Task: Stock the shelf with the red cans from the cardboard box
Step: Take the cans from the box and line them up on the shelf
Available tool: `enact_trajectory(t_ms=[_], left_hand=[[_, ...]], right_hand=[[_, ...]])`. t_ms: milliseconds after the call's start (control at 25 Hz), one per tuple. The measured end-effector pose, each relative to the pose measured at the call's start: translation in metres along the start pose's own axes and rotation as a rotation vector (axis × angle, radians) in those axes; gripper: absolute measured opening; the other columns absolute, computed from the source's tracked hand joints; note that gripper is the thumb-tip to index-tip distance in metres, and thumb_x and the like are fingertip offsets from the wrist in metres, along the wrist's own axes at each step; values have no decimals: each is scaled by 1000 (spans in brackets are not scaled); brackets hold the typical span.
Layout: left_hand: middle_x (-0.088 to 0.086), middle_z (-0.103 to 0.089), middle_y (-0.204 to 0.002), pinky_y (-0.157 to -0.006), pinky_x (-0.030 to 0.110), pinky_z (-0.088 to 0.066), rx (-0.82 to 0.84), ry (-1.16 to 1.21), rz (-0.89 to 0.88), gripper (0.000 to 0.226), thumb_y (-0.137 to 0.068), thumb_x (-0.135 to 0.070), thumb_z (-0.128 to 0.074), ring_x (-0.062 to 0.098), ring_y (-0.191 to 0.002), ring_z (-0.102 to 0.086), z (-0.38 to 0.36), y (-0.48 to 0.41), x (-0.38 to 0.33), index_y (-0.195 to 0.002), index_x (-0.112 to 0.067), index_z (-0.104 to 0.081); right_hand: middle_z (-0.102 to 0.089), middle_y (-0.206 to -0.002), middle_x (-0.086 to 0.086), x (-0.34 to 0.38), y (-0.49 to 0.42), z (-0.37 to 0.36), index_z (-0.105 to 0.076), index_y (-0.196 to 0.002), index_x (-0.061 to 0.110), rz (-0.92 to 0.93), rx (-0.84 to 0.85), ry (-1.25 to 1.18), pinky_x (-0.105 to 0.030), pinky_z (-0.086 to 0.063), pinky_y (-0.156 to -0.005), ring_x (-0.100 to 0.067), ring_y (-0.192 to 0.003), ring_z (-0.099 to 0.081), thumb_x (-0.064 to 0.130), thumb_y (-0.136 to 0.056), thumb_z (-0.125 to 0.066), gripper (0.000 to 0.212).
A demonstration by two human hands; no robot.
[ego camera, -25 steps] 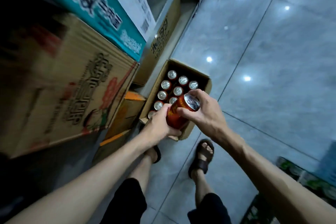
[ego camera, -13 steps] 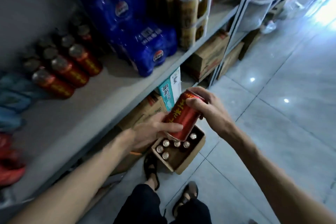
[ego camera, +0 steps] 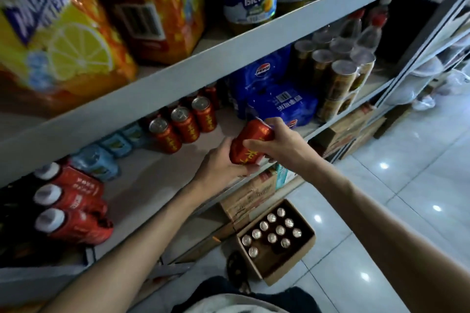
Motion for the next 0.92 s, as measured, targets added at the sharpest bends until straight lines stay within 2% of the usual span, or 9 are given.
enact_trajectory(t_ms=[120,200,280,400,520,600,760,840,920], left_hand=[[-9,-69,-107,-87,40,-59,-84,-24,29,79,-57,-55,-79,7,-99,-67,9,-12,16,-126,-29,-51],[-3,-68,-113,-87,40,-59,-146,-49,43,77,-68,-45,-82,11,-101,-68,10,-22,27,-132,-22,-47],[0,-68,-116,-86,40,-59,-189,-79,49,75,-73,-39,-82,13,-104,-68,11,-33,35,-136,-19,-45],[1,-62,-130,-96,47,-53,-171,-104,49,78,-76,-44,-76,20,-119,-61,12,-54,47,-142,-26,-38],[12,-25,-160,-115,52,-32,-35,-551,310,111,-72,-64,-72,34,-146,-28,22,-72,77,-156,-25,-11],[17,-4,-164,-120,53,-19,123,-792,467,128,-64,-75,-70,38,-150,-9,27,-73,98,-157,-27,4],[21,9,-163,-122,55,-3,353,-821,488,136,-63,-73,-73,41,-150,6,27,-75,113,-156,-24,14],[26,5,-161,-121,57,-1,404,-871,488,139,-64,-70,-74,44,-149,10,30,-79,111,-155,-20,18],[32,1,-160,-120,59,-3,438,-909,486,140,-64,-70,-74,48,-148,8,31,-80,108,-154,-18,20]], right_hand=[[-54,-106,7,-6,-25,-30,-38,-129,25,-41,-49,-78,-19,-48,-63,-9,-90,-59,56,-72,-76,75],[-56,-117,0,-13,-44,-45,-40,-128,21,-88,-35,-110,-24,-54,-69,-13,-96,-60,61,-69,-75,80],[-59,-117,0,-18,-60,-54,-44,-128,21,-87,-51,-62,-32,-58,-80,-16,-98,-61,68,-63,-73,85],[-61,-109,6,-21,-87,-61,-49,-123,22,46,-200,125,-25,-55,-75,-13,-92,-62,62,-61,-74,78],[-62,-113,0,-30,-121,-72,-51,-125,22,184,-344,312,-33,-49,-82,-19,-100,-58,36,-67,-81,66],[-61,-119,-3,-36,-142,-85,-48,-131,22,215,-374,302,-35,-47,-84,-21,-106,-54,24,-78,-74,59],[-61,-121,-11,-38,-162,-104,-41,-134,18,258,-459,170,-39,-53,-85,-25,-106,-57,19,-85,-59,52],[-60,-126,-13,-38,-166,-110,-37,-135,16,281,-460,115,-39,-55,-85,-25,-107,-60,19,-85,-64,57],[-62,-124,-14,-46,-165,-114,-36,-133,15,247,-456,72,-34,-55,-76,-24,-102,-64,20,-87,-65,55]])
Point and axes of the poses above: each hand's wrist, its own y-axis away from the middle knuckle, its own z-axis out of the back of the hand, x = y × z, the point moved 3 cm from there along -y, towards the middle knuckle
